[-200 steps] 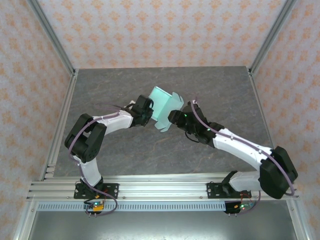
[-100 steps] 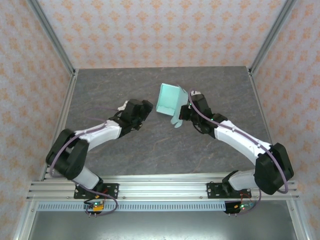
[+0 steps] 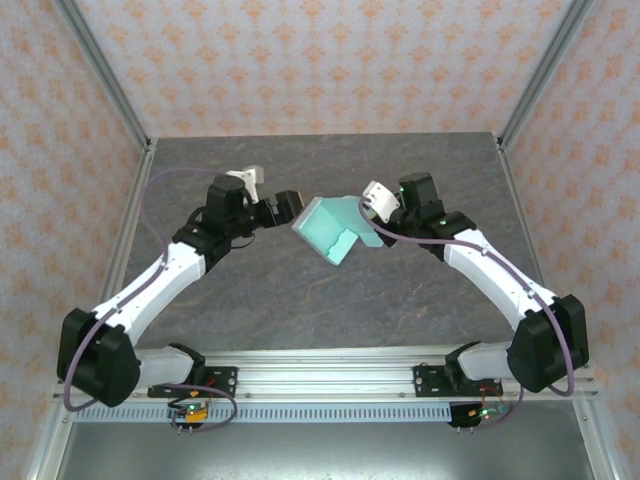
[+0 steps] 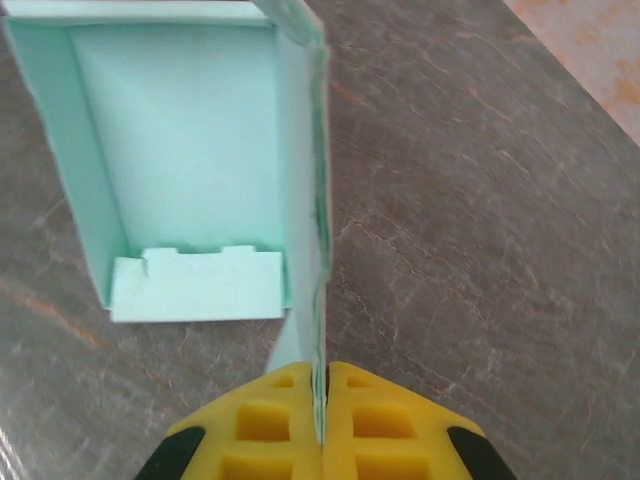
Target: Fold the paper box
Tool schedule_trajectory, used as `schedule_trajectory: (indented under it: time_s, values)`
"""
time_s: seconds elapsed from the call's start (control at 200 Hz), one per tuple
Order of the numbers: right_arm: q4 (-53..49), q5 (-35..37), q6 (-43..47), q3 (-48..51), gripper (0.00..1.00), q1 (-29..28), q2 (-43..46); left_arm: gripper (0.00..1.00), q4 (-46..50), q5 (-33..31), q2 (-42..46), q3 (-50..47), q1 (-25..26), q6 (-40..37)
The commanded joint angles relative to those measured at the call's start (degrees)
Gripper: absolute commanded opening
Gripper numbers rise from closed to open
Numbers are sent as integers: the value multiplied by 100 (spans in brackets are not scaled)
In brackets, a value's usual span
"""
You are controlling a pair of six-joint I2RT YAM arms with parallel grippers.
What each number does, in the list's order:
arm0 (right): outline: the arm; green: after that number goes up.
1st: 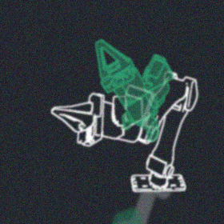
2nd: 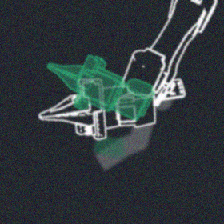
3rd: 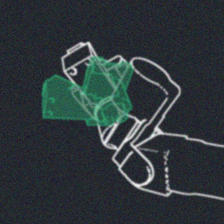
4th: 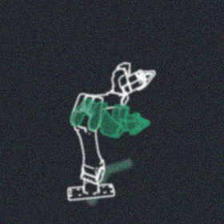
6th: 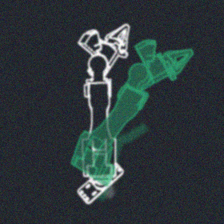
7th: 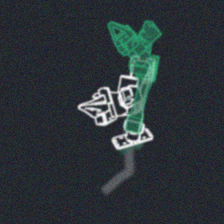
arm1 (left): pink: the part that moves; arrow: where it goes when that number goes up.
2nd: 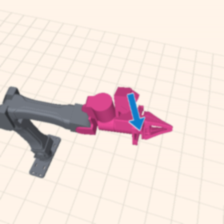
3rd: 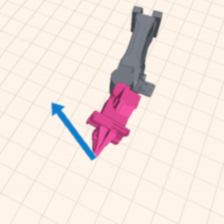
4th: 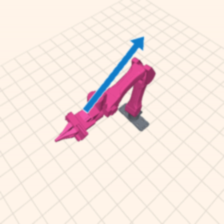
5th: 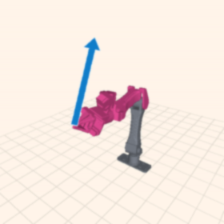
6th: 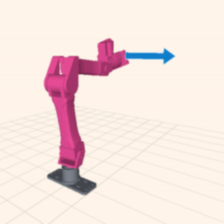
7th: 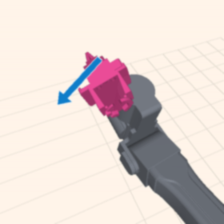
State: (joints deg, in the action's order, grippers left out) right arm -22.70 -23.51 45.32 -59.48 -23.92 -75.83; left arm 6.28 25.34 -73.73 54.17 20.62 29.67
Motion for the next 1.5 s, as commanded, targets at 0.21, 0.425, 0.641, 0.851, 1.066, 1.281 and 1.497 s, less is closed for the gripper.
schedule_trajectory:
  time_s: [0.21, 0.425, 0.641, 0.851, 1.066, 1.281, 1.497]
  values:
    - [-1365, -1860, 1910, -661, 0, 258, -381, 100, 555, 1391, -268, -282, 19, -1175]
    - [-1318, -2020, 1912, -691, 0, 265, -455, 97, 414, 1921, -806, -280, 29, -1032]
    - [-1304, -2729, 1683, -708, 0, 684, -408, 89, -301, 2167, -662, -573, 30, -740]
    - [-1455, -2703, 1795, -791, 0, 723, -469, 90, -734, 2417, -474, -720, 34, -603]
    - [-1397, -2835, 1768, -758, 0, 723, -473, 49, -622, 2337, -559, -616, 30, -683]
    - [-1133, -2879, 1363, -719, 10, 722, -446, 39, -602, 2098, -607, -557, 30, -531]
    - [1043, -2585, -1183, -52, 48, 857, 71, 35, -864, 1642, -620, -519, 21, 150]
